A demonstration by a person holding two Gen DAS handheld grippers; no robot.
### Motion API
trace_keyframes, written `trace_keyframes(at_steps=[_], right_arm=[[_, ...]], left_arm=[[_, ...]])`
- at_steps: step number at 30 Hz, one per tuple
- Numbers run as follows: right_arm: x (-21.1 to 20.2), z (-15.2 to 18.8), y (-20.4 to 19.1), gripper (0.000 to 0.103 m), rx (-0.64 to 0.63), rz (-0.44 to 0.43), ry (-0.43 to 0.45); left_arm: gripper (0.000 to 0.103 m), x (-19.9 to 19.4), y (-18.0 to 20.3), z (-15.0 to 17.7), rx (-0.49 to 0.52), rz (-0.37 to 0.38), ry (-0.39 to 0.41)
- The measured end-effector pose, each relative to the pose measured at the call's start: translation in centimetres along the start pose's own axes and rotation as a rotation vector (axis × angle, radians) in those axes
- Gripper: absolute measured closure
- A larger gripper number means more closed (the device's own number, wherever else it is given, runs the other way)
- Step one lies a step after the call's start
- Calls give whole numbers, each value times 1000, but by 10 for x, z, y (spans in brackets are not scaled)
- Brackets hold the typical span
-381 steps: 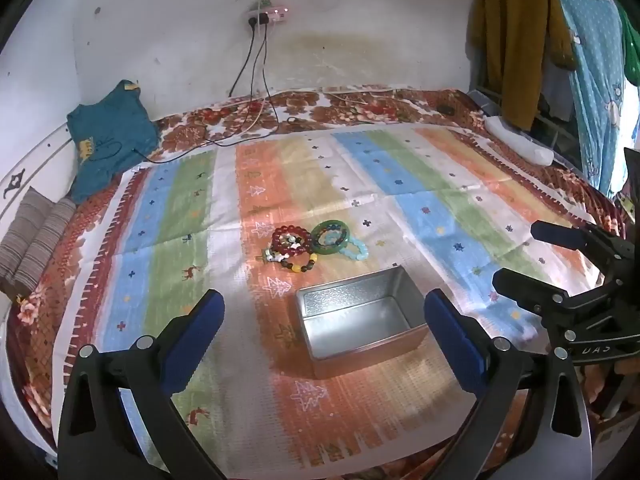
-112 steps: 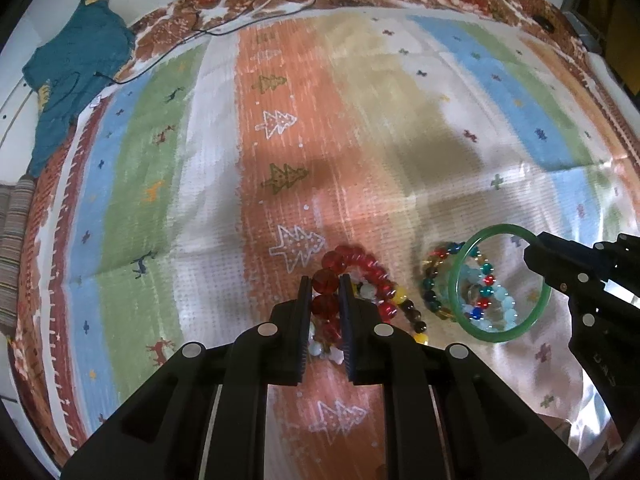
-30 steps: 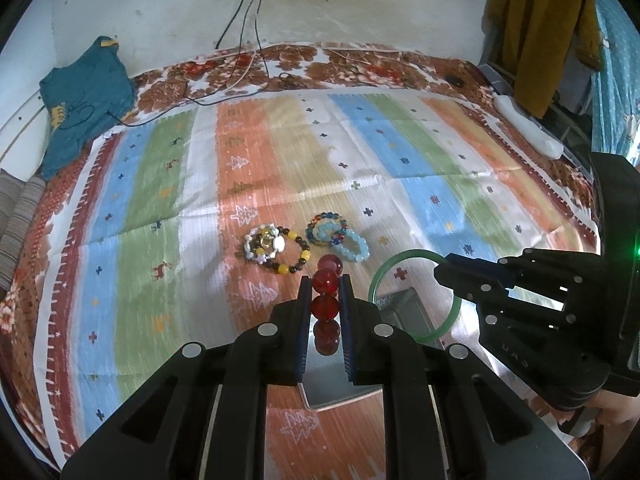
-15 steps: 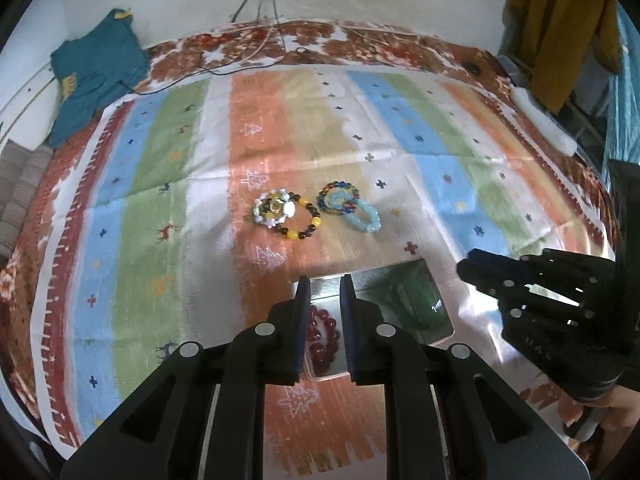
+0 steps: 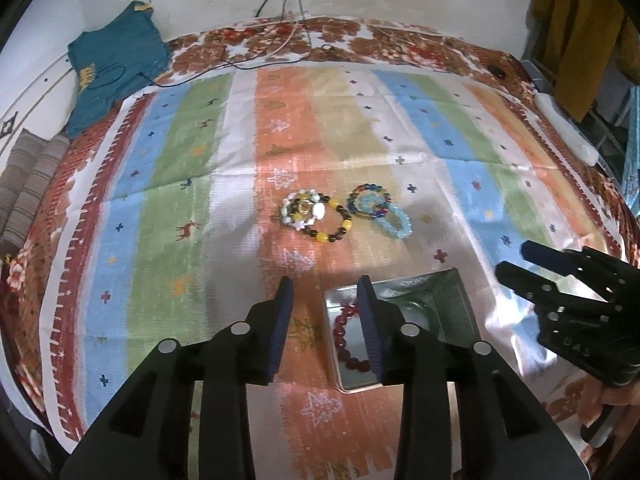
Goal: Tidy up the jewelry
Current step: 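Lower the red bracelet into the tin with the left tool while the right tool drops the bangle in, then open both tools and move them back toward the remaining bracelets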
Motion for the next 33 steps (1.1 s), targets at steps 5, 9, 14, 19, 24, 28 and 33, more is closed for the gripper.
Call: trace_keyframes(at_steps=[5,9,14,19,24,28,33], right_arm=[[3,-3,2,49,11,-7,-7],[4,-6,4,41,13,7,-3],[7,-11,7,38,25,11,-1],[9,-16,9,36,34,21,2],[12,-20,9,32,34,28,3],[16,-22,9,30,26,45,-5],[23,-25,9,30,23,52,-15]], left_arm=[[55,3,-6,-4,-11,-23,5],[51,8,-10,-8,-16,-42,2],[48,14,-20,-12,-45,-71,-10],[44,17,-20,-15,-36,-84,-8],[42,24,-18,-18,-26,-99,-14],[40,25,-19,-21,-17,-110,-12],[39,30,-23,-26,-22,-117,-20]])
Point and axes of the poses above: each gripper's, at about its wrist camera, not at the fingertips, and x roughly the way its jaws point, y to its right, z to its underside, the point moved 6 cm from there along x, roughly the way its jaws point, and after that the axes turned 3 degrees about z, right-handed, at the moved point
